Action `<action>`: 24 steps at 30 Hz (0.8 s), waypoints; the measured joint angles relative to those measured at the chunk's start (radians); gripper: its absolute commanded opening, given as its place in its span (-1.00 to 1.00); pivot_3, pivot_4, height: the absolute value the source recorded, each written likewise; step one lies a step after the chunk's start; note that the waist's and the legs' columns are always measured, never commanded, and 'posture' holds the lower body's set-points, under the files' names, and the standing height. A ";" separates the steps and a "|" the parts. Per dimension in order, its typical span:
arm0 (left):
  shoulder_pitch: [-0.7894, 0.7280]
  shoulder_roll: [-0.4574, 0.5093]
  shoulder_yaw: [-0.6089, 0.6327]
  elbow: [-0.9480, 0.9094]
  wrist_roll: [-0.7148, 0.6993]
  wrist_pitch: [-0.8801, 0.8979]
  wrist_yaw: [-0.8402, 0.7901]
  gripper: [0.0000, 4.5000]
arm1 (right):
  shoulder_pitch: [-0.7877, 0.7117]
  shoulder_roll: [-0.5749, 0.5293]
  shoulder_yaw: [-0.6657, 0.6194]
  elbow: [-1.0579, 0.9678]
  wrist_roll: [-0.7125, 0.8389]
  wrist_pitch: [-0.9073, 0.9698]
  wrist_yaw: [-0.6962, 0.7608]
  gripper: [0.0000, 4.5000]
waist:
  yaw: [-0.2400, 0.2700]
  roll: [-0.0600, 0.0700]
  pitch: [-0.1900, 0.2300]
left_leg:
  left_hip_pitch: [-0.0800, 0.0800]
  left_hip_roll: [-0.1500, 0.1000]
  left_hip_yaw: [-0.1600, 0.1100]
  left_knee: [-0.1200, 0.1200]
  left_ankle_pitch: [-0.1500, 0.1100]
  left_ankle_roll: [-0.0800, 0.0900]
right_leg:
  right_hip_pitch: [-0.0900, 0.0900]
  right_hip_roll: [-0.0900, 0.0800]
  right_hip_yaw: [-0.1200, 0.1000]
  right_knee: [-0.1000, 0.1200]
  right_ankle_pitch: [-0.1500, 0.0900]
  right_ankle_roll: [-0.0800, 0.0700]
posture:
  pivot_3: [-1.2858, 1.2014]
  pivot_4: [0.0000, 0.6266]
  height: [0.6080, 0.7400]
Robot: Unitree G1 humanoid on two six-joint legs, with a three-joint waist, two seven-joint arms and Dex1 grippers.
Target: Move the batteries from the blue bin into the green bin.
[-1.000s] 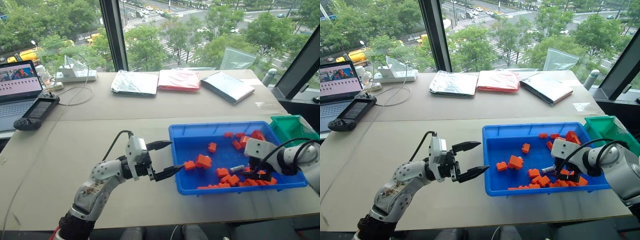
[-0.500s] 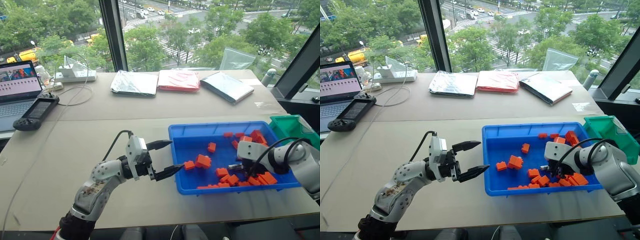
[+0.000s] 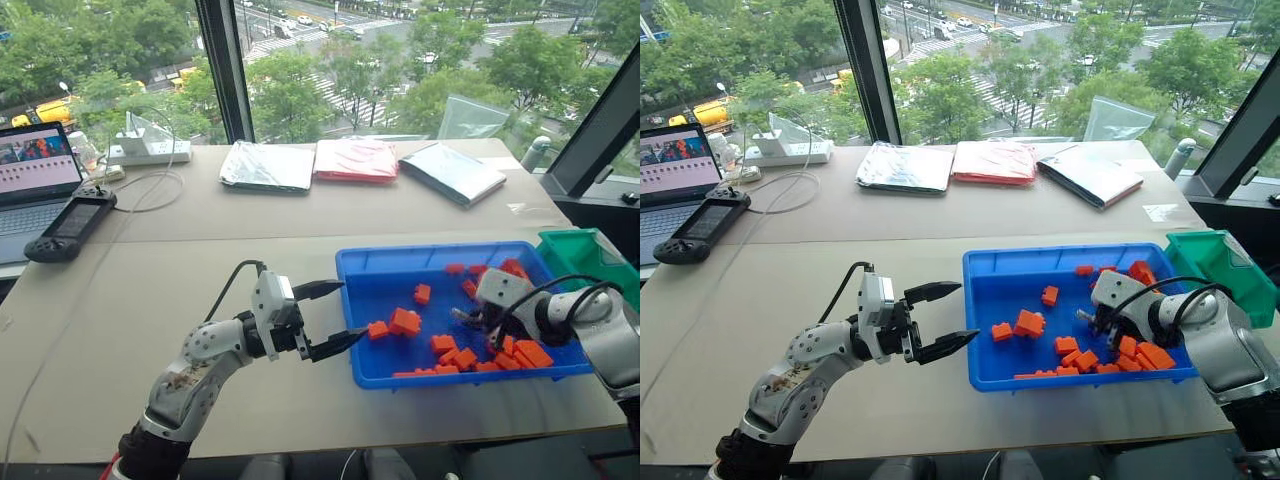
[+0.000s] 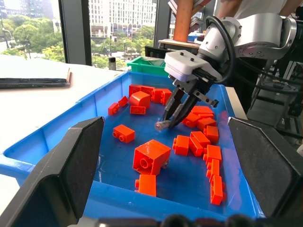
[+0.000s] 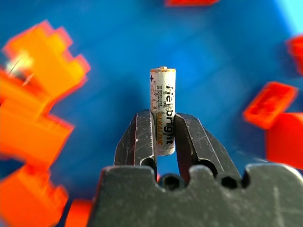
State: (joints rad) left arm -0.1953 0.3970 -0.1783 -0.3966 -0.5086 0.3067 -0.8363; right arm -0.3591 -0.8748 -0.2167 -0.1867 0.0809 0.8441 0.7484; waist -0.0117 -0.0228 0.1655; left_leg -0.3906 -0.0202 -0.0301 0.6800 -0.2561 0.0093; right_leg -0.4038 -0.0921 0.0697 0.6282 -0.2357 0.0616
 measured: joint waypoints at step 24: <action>-0.008 -0.030 0.005 0.018 -0.004 -0.004 -0.007 1.00 | -0.180 0.216 -0.305 0.319 -0.126 0.014 -0.737 -0.89 | -0.007 0.004 -0.001 | 0.000 -0.002 0.004 -0.001 0.000 0.000 | -0.001 0.000 0.001 0.000 0.000 0.000 | 0.03 -0.52 1.00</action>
State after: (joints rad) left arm -0.2032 0.3672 -0.1734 -0.3782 -0.5122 0.3029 -0.8434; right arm -0.5388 -0.6589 -0.5219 0.1326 -0.0455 0.8582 0.0116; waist -0.0188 -0.0192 0.1646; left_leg -0.3908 -0.0219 -0.0263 0.6790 -0.2560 0.0092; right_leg -0.4044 -0.0917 0.0711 0.6283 -0.2356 0.0615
